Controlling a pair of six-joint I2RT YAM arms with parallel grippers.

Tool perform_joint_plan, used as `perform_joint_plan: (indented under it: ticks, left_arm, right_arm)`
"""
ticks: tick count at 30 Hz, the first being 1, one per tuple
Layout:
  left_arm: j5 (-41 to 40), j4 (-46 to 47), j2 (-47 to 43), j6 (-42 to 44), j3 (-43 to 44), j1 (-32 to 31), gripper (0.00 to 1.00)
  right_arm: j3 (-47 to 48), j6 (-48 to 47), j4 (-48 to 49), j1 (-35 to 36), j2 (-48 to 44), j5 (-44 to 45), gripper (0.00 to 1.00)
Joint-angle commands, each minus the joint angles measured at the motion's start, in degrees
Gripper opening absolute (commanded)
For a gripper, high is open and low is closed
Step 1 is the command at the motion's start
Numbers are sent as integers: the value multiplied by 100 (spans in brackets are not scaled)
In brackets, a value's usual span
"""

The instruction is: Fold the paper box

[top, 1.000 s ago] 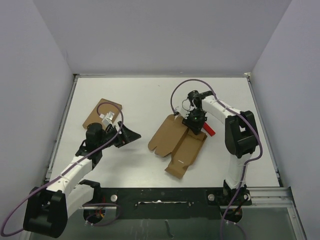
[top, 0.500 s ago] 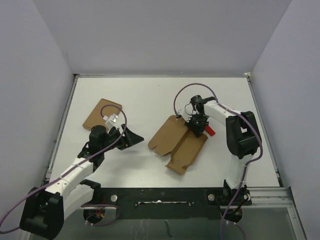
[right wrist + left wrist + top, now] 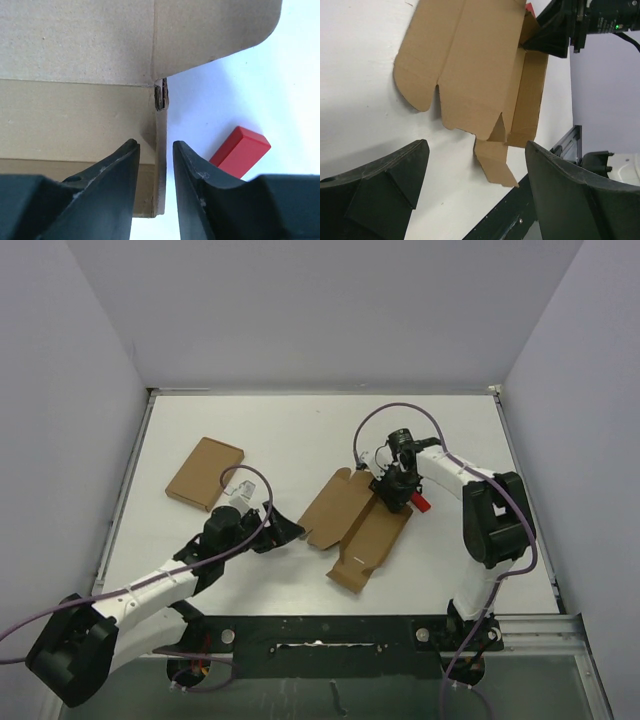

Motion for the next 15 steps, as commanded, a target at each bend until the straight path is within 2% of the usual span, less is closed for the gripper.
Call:
perform_joint_plan:
  ticks: [1,7,15]
  left_arm:
    - [-688,723,129,-464,-18,-119,78]
    - [-1028,594,233,-919,-63,-223,80]
    - [-1148,732,621,-1291,-51,-297,81]
  right_arm:
    - [-31,14,130,-72,-382,-358,36]
    - [-81,38,208,-181,-482,-456,36]
    - [-208,11,411,-152,-269,-30,27]
